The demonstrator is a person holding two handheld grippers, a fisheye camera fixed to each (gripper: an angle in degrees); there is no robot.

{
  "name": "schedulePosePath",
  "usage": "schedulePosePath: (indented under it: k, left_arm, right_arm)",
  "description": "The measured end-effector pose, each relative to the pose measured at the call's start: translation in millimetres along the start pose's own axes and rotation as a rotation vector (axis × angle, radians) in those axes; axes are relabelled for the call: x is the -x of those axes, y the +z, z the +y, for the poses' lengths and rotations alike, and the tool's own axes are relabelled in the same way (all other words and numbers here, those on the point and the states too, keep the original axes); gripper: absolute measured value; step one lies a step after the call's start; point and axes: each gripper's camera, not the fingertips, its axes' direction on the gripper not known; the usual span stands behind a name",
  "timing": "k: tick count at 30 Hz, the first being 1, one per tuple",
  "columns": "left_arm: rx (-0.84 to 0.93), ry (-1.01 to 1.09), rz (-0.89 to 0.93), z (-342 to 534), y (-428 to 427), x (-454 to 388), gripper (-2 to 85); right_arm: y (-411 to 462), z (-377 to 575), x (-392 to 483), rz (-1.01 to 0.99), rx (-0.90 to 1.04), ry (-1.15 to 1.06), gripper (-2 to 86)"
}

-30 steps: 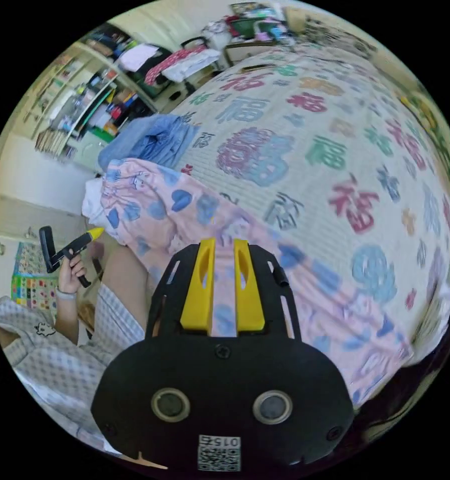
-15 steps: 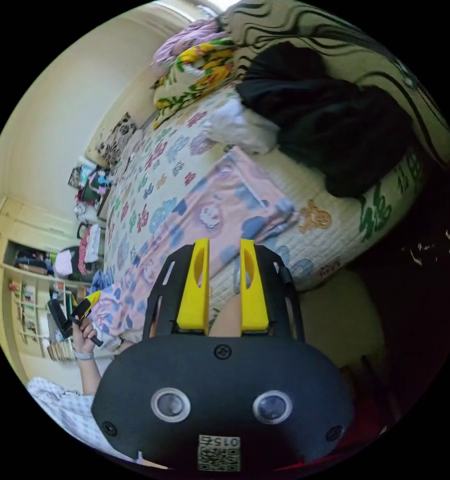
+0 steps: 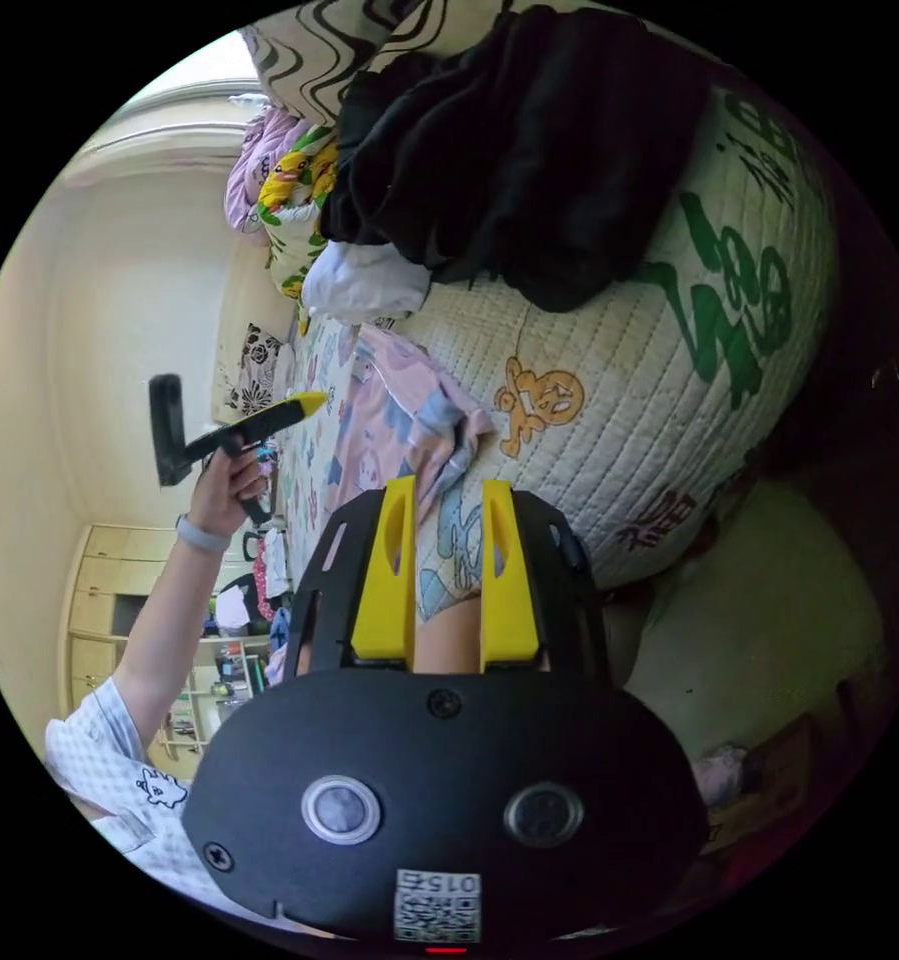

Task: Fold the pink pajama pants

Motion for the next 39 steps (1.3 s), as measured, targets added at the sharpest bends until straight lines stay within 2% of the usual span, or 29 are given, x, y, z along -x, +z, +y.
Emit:
schedulePosePath:
  k: [4,8,15,18,21,25,33,39]
  left_arm:
    - [0.018,-0.004,-0.055,-44.4,53.9,5.3,10.9]
    - [0.089,0.008,-0.009,-67.8,102.0,14.4,10.9]
    - [0.123,0.08,0.078,-80.4,136.6,25.5,5.2]
    - [0.138,0.144,0.02,-83.3,148.3,21.0,4.4]
    - [0.166,0.13,0.011,-91.0,157.9,22.5,5.2]
    - [0.18,0.123,0.006,-97.6,169.0,27.7,5.0]
    - [0.124,0.16,0.005,-92.9,150.0,33.3,1.0]
    - [-0.021,0.22,0.043,-98.6,87.0,24.2,0.4]
  right_arm:
    - [-2.8,-16.1,-1.5,0.017,0.029,0.022,10.3]
    - [-7.3,-28.0,-4.2,0.01,0.036,0.046,10.4]
    - [-7.2,-42.6,-3.4,0.006,0.059,-0.005,12.4]
    - [-6.1,-42.8,-11.2,-0.089,0.022,0.02,11.3]
    - [4.6,-47.3,-12.9,-0.018,0.027,0.0,11.0]
    - [17.0,-58.1,-15.9,-0.096,0.003,-0.02,8.6]
    - [60.5,-69.1,-44.8,-0.076,0.001,0.021,2.7]
    - [64.7,-72.0,-41.0,-0.006,-0.154,-0.076,1.5]
